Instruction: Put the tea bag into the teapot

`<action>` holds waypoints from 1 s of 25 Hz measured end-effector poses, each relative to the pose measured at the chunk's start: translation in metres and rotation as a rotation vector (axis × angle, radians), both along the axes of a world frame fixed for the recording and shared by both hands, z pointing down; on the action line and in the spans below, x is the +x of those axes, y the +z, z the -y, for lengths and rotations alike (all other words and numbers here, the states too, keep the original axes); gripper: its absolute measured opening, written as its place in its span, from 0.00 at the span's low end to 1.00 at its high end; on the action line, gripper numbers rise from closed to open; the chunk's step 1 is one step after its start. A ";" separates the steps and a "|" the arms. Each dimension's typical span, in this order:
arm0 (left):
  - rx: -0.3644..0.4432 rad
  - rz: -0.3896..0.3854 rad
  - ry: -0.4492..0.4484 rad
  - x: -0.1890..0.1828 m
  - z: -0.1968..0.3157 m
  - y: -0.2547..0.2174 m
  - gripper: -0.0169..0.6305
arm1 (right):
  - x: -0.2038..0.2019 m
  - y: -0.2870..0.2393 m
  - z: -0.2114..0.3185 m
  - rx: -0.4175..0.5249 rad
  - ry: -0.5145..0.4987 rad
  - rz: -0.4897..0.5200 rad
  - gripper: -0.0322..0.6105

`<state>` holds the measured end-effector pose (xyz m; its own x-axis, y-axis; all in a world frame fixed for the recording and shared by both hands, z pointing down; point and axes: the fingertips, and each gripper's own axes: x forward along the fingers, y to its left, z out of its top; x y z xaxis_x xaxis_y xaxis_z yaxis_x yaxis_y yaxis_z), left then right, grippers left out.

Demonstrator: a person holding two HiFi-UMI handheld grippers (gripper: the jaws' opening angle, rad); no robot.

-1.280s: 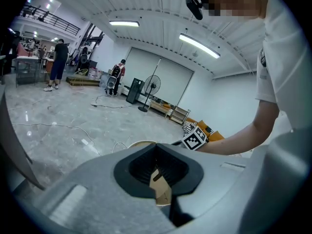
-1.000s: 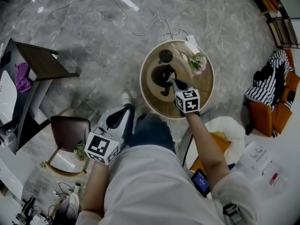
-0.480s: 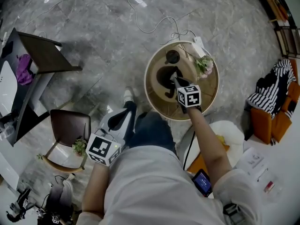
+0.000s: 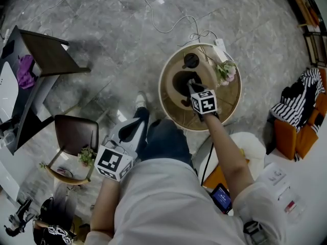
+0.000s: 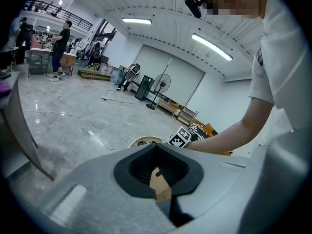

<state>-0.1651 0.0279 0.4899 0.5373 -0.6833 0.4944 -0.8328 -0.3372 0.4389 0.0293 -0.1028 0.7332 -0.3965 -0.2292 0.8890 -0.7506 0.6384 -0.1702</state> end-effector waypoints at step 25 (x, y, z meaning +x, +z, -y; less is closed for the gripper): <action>0.018 -0.017 0.020 0.002 0.007 -0.005 0.04 | 0.003 -0.029 -0.001 0.056 0.030 -0.013 0.16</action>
